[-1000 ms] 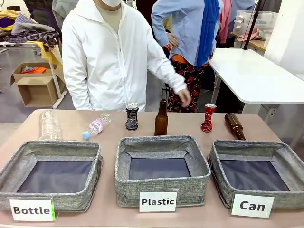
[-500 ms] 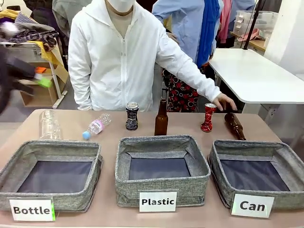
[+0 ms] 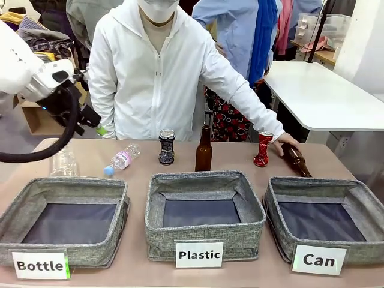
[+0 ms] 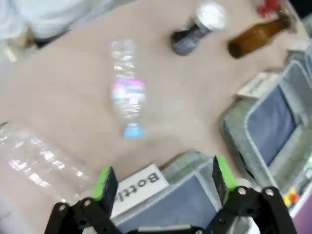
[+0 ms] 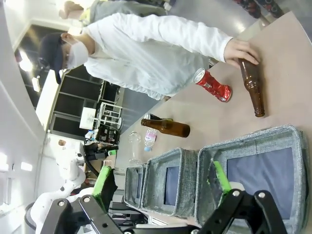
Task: Sort the can waste into the basket.
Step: Pick up the can waste from the table and place it in the right Fabric basket.
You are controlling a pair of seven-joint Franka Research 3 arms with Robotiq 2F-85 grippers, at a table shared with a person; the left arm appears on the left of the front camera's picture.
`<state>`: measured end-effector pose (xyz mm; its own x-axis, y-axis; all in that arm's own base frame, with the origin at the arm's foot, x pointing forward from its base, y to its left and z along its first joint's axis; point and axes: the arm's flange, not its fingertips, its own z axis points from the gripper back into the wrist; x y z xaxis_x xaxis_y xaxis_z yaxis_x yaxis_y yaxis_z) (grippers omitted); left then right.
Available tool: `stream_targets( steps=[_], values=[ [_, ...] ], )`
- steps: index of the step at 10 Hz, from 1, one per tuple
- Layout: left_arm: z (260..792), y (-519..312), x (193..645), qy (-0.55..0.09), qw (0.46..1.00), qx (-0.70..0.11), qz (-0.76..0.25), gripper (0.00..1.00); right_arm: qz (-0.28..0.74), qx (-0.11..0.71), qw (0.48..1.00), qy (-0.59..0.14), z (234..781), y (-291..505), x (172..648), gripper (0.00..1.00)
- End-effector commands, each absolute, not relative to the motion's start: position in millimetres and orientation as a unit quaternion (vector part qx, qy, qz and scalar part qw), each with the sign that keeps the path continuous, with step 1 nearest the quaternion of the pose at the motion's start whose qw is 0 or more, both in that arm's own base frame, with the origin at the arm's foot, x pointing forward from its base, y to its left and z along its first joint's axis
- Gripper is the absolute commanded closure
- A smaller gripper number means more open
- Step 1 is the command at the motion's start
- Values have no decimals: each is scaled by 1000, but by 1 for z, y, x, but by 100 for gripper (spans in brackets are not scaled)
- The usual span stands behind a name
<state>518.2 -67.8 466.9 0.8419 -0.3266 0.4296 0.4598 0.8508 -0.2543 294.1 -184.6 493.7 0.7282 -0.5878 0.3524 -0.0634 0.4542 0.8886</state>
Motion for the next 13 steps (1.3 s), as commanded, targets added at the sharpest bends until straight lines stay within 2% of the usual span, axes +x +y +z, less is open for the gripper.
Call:
stream_targets(
  steps=[1, 3, 5, 7, 10, 12, 13],
  values=[
    [463, -77, 515, -179, 933, -201, -239, 0, -156, 498, 781, -343, 494, -187, 299, 0],
    [473, -64, 516, -191, 944, -174, -205, 0, -156, 498, 781, -343, 494, -187, 299, 0],
    [464, -94, 541, -154, 881, -179, -409, 0, -156, 498, 781, -343, 494, -187, 299, 0],
    [445, -114, 573, -156, 806, -218, -528, 0, -156, 498, 781, -343, 494, -187, 299, 0],
    [426, -101, 588, -265, 689, -316, -596, 0, -156, 498, 781, -343, 494, -187, 299, 0],
    [433, -70, 590, -298, 664, -359, -584, 0, -156, 498, 781, -343, 494, -187, 299, 0],
    [457, -30, 559, -325, 666, -354, -570, 0, -156, 498, 781, -343, 494, -187, 299, 0]
  ],
)
